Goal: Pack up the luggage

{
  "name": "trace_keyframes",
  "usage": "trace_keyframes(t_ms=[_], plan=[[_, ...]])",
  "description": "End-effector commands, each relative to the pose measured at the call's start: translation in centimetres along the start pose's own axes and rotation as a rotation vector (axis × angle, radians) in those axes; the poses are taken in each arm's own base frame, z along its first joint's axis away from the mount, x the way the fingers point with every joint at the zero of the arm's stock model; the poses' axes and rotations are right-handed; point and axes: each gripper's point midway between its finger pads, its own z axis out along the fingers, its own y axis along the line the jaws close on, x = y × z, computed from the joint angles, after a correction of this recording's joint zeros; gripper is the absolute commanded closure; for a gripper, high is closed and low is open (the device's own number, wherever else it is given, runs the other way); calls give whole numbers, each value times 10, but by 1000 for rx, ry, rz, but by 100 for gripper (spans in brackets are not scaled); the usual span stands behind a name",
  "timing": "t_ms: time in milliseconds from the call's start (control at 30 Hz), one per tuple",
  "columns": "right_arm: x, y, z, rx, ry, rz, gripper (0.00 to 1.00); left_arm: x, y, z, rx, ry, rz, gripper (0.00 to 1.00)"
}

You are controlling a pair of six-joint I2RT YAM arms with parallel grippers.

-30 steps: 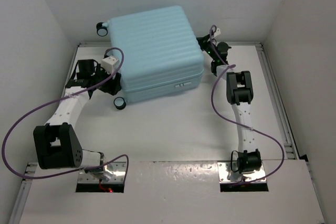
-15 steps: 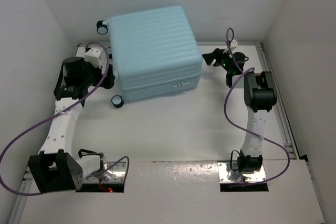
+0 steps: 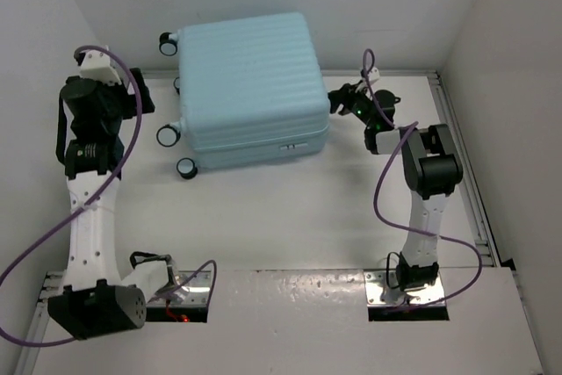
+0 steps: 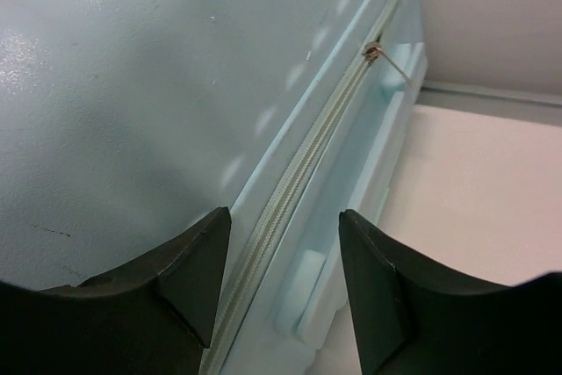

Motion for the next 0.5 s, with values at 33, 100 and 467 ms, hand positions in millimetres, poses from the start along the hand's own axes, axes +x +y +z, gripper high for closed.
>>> trace_keyframes(t_ms=[33, 100, 467], plan=[[74, 188, -18, -507, 229, 57, 45, 28, 22, 15, -95, 144, -23, 0], [85, 237, -25, -599, 244, 53, 45, 38, 31, 23, -113, 177, -41, 0], [53, 202, -5, -155, 223, 246, 48, 58, 32, 43, -105, 227, -89, 0]])
